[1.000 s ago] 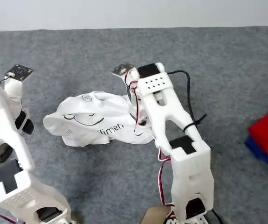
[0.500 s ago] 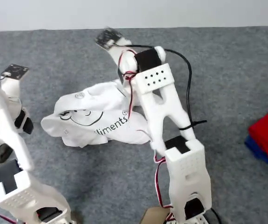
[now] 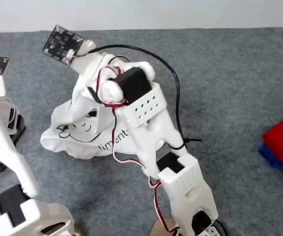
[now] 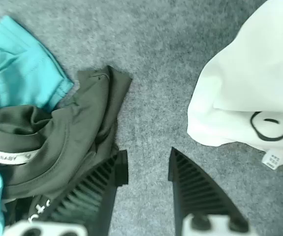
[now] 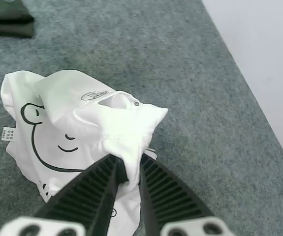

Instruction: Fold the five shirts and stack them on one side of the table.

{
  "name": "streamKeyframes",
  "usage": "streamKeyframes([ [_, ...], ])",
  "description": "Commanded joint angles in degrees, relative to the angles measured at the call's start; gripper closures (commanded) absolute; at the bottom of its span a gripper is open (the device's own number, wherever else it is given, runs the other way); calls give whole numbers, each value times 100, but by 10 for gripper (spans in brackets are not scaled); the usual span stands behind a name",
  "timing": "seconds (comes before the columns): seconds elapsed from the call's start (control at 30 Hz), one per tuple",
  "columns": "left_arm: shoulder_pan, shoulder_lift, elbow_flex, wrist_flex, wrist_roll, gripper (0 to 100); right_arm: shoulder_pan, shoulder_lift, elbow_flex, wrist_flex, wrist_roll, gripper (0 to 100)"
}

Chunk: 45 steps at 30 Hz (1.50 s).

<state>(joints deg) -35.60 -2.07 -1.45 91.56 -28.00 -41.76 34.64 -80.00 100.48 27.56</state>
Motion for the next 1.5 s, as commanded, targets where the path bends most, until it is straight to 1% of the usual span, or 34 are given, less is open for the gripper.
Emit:
streamKeyframes([
  [0.0,18,-369,-180,114,79,856,-40,-268,97,251,26,990],
  [0.3,18,-413,-180,501,79,856,-31,-708,141,233,44,989],
  [0.4,18,-413,-180,519,79,856,-22,-927,141,101,53,989],
  [0.53,18,-413,-180,519,79,856,180,-1095,141,-127,62,989],
  [0.67,18,-413,-180,519,79,856,796,-1138,141,-136,62,989],
  [0.8,35,-413,-180,519,79,856,1701,-1112,158,-136,62,989],
  [0.9,185,-413,-189,563,79,856,2466,-1103,176,-136,97,989],
  [1.03,642,-413,-198,730,141,856,3363,-1103,176,-136,492,989],
  [1.1,914,-413,-198,730,352,856,3679,-1095,176,-92,536,989],
  [1.3,1960,-413,-207,721,993,856,4180,-1015,185,13,536,989],
  [1.47,2629,-413,-198,756,1451,856,4611,-743,176,171,536,989],
])
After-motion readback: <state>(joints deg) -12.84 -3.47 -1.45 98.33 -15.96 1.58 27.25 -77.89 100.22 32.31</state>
